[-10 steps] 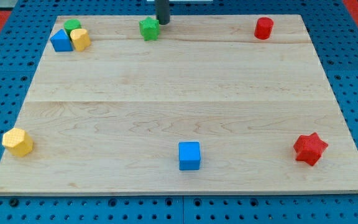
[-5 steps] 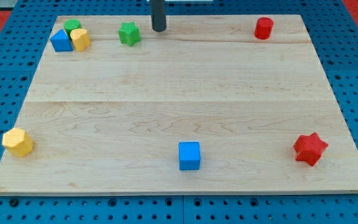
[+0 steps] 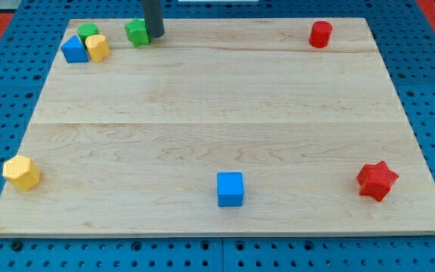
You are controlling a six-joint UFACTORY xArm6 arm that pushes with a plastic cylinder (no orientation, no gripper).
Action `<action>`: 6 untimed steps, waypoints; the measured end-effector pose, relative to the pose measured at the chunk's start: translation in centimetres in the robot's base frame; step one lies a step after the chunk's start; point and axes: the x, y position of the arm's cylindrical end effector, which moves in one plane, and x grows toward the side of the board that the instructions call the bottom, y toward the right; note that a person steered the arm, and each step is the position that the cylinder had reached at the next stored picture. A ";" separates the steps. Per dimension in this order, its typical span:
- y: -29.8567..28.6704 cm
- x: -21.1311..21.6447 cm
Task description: Slide the green star to the yellow heart
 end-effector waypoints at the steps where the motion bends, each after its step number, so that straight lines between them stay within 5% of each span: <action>1: -2.0 0.0; 3: -0.9 -3.4; 6: -4.9 -0.3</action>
